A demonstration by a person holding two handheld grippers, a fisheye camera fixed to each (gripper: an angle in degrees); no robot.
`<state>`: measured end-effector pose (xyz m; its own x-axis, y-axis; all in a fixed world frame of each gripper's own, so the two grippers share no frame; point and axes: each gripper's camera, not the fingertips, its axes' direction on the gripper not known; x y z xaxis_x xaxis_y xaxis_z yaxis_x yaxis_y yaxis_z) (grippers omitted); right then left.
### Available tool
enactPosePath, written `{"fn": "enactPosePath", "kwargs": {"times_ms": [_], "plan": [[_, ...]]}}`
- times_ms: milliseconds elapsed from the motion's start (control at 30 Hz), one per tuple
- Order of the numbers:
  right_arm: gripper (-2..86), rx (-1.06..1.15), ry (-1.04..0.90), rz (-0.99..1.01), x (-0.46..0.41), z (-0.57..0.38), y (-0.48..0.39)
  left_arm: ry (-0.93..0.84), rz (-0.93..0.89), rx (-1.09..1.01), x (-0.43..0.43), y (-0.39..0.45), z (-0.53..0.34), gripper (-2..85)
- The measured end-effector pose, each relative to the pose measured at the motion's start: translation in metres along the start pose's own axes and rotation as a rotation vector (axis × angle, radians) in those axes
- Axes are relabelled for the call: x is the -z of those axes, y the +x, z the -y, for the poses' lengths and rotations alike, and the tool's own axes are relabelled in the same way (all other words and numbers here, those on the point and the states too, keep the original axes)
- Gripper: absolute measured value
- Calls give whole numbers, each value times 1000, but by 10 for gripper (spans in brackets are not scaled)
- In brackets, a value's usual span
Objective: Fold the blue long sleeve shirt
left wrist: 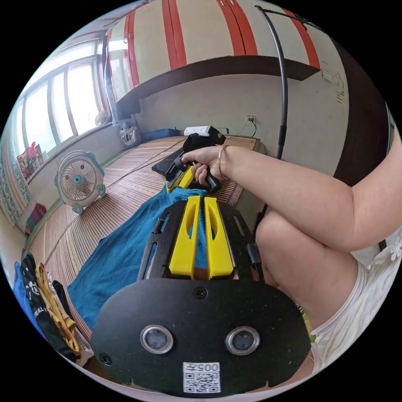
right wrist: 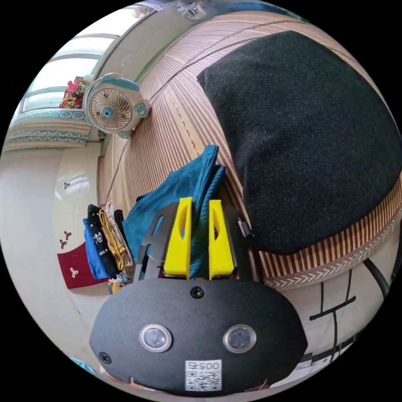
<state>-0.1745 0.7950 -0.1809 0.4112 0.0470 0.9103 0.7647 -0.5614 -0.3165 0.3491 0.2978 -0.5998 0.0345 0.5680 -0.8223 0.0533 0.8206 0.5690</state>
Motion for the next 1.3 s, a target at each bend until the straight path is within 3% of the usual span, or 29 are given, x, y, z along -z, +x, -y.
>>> {"fn": "enactPosePath", "kwargs": {"times_ms": [333, 733, 1100, 1300], "plan": [[-10, 99, 178, -68, 32, -26, -16, 63, -73, 15, 10, 5, 4, 19], [-11, -65, 531, -27, 114, -90, 24, 152, -184, 4, 17, 17, 22, 15], [-11, 120, 541, -30, 101, -115, -58, 184, -113, 55, 60, -20, -25, 14], [-11, 209, 480, 65, 74, -121, -113, 180, -63, 120, 87, -47, -63, 15]]}}
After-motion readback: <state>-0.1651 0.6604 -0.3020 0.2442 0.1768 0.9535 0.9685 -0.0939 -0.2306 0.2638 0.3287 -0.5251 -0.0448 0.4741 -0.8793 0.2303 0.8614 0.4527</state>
